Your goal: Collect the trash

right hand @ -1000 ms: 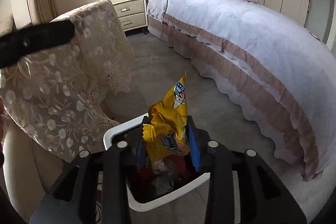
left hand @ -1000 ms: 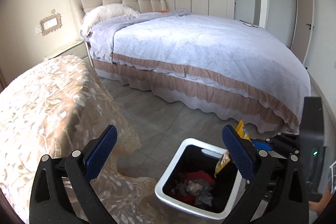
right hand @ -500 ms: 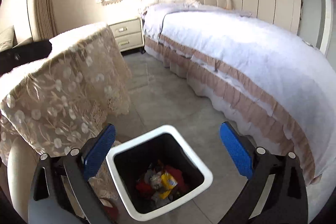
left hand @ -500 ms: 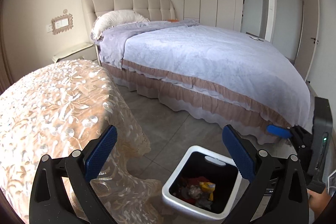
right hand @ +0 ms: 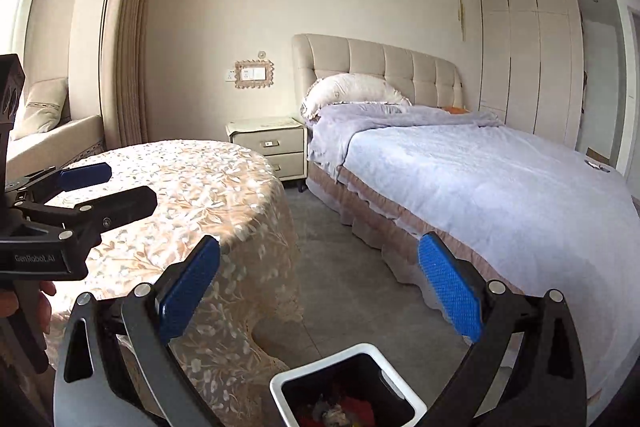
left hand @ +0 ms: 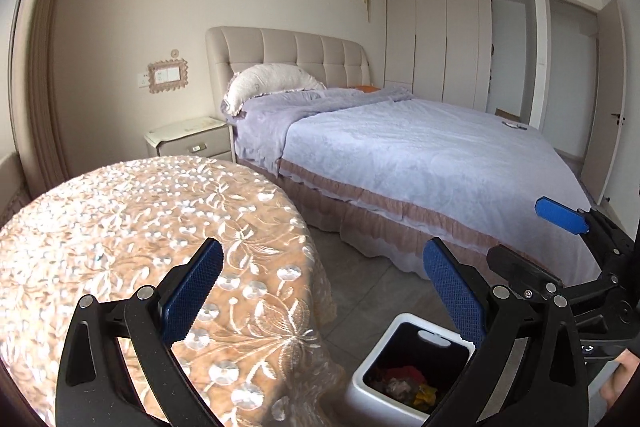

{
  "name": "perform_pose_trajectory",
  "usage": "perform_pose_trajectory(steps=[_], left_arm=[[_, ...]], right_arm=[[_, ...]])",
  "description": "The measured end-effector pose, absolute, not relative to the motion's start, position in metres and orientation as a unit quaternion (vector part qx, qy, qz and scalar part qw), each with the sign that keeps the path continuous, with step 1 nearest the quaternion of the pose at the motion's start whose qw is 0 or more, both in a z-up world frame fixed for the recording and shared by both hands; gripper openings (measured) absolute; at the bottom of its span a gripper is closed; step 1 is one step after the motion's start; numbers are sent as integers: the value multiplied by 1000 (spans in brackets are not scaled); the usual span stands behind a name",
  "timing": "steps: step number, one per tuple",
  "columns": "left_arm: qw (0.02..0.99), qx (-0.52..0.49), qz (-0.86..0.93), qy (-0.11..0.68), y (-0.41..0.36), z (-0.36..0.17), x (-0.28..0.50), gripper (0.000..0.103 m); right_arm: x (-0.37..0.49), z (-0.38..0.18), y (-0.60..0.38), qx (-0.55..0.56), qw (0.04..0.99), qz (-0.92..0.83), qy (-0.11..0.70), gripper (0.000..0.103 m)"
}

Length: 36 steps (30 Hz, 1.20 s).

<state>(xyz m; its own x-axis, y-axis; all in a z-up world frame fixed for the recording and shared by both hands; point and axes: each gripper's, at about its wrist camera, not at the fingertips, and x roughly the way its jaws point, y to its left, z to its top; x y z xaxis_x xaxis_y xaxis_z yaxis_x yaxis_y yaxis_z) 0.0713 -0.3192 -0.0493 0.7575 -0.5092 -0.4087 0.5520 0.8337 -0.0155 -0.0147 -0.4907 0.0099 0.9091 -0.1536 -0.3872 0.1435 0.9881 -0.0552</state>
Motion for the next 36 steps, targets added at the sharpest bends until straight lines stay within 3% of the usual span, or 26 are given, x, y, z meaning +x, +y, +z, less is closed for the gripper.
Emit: perform_pose_trajectory(steps=[23,36], left_arm=[[973,7,-126,194,-47,10,65,98],[985,39,-21,166,-2,12,53,98]], right_arm=[[37,59,-250,-28,983,78,166,99],[45,53,-184,-66,980,90,164,99]])
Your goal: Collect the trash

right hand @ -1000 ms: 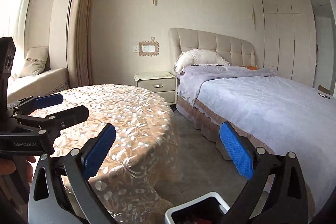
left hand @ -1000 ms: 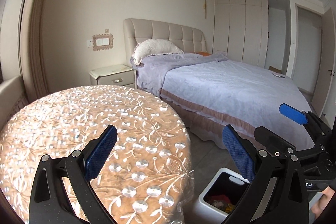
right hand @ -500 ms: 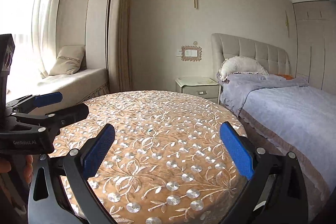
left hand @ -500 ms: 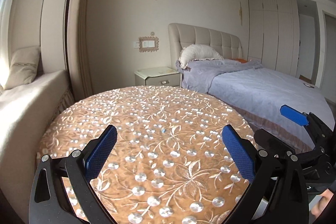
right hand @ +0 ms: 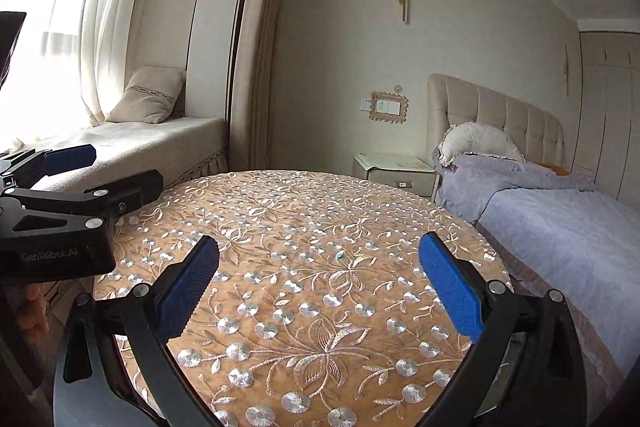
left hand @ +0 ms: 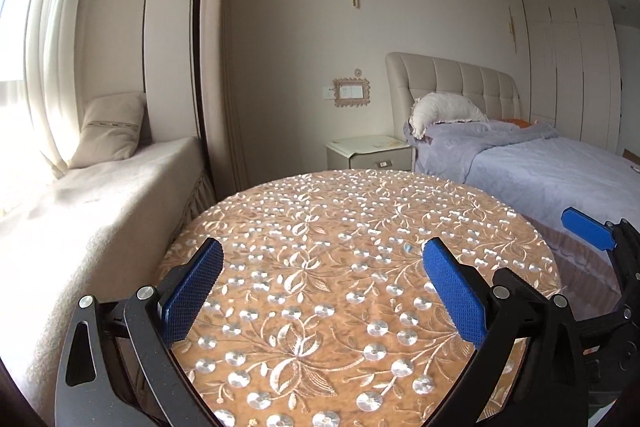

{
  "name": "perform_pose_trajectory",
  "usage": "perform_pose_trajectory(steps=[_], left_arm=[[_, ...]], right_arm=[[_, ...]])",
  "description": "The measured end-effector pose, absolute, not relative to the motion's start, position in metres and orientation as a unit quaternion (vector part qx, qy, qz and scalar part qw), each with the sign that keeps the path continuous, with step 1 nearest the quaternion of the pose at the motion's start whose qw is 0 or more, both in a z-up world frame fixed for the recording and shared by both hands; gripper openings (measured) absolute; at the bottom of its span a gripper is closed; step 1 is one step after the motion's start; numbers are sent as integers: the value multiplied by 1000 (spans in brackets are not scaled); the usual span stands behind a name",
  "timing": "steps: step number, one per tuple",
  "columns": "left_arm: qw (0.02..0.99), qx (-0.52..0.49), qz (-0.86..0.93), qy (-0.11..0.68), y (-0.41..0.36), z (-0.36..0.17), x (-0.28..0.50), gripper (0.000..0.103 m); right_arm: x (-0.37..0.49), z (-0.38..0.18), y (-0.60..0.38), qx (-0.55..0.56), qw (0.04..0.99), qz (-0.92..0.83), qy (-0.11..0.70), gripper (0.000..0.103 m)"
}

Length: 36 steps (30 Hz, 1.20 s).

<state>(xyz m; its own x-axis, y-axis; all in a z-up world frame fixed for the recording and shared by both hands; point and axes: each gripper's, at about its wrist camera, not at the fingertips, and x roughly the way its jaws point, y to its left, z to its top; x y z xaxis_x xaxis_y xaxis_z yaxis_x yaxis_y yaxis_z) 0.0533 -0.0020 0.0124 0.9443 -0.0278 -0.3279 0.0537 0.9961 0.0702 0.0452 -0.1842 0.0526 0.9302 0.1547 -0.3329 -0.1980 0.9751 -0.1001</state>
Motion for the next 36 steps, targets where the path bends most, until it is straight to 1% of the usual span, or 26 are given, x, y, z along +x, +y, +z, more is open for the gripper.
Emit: perform_pose_trajectory(steps=[14,32,36], left_arm=[[984,60,-25,163,-12,16,50,98],[986,50,-26,158,-10,20,46,98],[985,71,-19,158,-14,21,46,98]], right_arm=[[44,51,-186,-63,982,84,159,99],[43,52,-186,-68,982,82,156,99],[43,52,-189,-66,982,80,156,99]])
